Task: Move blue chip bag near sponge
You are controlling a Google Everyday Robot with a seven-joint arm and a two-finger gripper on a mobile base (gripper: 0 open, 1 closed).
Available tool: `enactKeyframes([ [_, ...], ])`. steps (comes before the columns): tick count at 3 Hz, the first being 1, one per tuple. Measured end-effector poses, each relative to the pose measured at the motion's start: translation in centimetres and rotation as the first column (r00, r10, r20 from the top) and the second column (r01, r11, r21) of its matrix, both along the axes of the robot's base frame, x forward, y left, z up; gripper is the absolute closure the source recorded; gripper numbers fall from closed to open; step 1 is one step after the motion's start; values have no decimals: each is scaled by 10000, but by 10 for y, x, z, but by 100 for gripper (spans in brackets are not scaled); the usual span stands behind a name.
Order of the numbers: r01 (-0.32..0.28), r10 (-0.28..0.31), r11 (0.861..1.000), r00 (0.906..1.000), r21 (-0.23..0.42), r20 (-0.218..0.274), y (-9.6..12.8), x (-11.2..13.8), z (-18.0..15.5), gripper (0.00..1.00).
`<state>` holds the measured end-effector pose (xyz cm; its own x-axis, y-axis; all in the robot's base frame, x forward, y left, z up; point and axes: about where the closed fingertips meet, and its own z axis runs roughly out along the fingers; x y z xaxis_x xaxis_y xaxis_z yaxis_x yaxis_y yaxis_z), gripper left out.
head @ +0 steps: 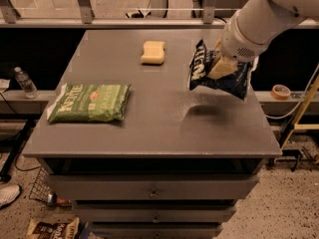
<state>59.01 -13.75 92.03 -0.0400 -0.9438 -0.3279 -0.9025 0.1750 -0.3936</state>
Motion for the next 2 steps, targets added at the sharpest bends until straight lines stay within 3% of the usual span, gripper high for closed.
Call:
enactKeyframes([
  [1, 95, -97, 9999, 9999, 107, 118, 1, 0, 0, 100],
  [2, -2, 2, 10000, 9978, -7, 668, 0, 23, 4, 100],
])
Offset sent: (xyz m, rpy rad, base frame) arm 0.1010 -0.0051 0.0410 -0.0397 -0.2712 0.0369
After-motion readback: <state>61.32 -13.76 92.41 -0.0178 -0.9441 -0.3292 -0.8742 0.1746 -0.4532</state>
